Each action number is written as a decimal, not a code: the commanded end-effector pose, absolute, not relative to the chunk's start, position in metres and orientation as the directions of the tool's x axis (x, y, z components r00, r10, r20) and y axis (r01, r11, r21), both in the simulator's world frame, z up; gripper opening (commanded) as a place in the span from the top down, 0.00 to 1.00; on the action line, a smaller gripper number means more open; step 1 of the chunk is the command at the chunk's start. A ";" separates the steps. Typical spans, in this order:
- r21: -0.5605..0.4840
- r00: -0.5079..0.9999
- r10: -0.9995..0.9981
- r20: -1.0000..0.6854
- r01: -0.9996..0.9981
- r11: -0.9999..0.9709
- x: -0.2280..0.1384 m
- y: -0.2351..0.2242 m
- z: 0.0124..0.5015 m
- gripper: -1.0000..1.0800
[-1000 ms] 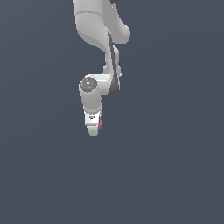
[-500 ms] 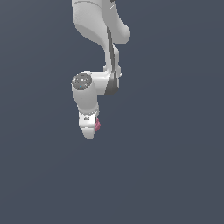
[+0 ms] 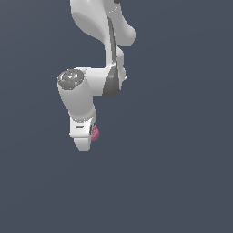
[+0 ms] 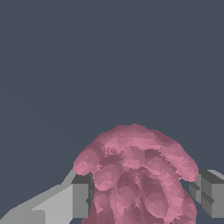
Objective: Pick up the object and move it to a goal position.
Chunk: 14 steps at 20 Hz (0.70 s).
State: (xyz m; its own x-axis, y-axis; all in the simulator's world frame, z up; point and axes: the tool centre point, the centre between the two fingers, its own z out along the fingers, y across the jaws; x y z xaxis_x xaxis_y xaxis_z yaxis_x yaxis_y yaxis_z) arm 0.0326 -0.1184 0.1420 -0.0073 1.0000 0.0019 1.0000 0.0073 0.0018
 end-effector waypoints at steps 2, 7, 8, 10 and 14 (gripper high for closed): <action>0.001 -0.007 1.000 0.002 1.000 0.007 0.048 -0.123 0.158 1.00; 0.000 -0.007 1.000 0.001 1.000 0.007 0.064 -0.128 0.173 1.00; 0.000 -0.007 1.000 0.001 1.000 0.007 0.066 -0.129 0.176 1.00; 0.000 -0.007 1.000 0.001 1.000 0.007 0.070 -0.130 0.179 1.00; 0.000 -0.007 1.000 0.000 1.000 0.007 0.075 -0.131 0.184 1.00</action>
